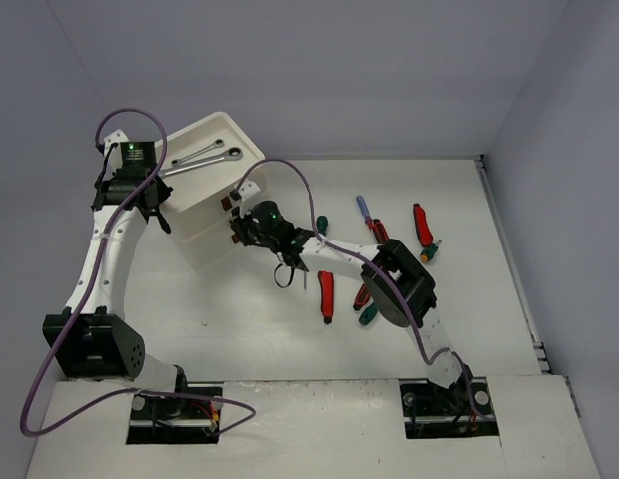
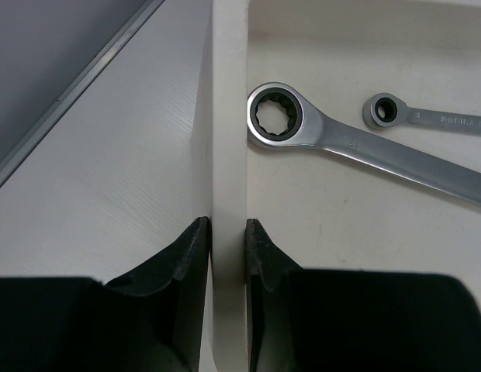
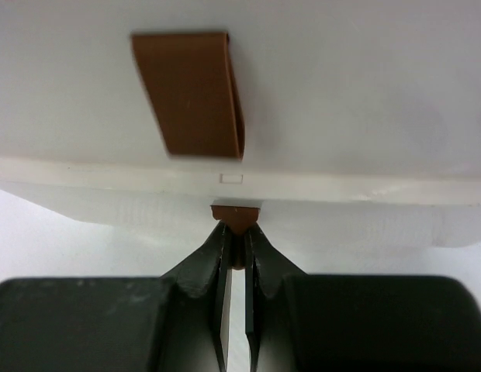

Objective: Sort the tools into containers

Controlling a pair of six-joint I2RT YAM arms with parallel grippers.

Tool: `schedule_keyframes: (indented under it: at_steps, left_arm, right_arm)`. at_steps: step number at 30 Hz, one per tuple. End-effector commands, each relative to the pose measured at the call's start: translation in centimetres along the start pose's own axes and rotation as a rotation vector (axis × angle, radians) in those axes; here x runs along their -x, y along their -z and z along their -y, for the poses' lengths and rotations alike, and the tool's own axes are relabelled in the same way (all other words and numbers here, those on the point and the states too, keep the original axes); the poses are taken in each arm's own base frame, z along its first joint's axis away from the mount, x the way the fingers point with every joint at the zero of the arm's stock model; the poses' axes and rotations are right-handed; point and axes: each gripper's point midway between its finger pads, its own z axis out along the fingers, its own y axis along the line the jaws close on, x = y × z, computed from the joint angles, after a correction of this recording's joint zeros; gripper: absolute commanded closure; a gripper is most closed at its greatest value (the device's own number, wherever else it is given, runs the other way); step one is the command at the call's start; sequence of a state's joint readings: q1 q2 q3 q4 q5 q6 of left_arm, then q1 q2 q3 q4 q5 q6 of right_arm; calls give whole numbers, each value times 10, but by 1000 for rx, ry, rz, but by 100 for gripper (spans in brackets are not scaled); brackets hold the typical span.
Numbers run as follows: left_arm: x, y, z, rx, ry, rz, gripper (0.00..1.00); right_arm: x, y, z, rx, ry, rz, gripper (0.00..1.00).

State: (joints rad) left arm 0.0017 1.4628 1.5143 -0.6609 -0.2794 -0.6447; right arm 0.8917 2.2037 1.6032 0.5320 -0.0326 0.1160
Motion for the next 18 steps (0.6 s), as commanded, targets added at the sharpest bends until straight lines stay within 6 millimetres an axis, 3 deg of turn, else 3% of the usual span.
schedule_keyframes:
  at_steps: [1, 10, 18]
  left_arm:
    - [-13, 3, 13, -53, 60, -60, 100]
    - [-12, -1, 14, -51, 80, -50, 100]
    - [-12, -1, 14, -50, 83, -47, 100]
  right_arm:
    - [62, 44, -3, -8, -29, 123, 100]
    - [16, 83, -4, -10, -46, 14, 100]
    - [-2, 110, -3, -50, -74, -19, 100]
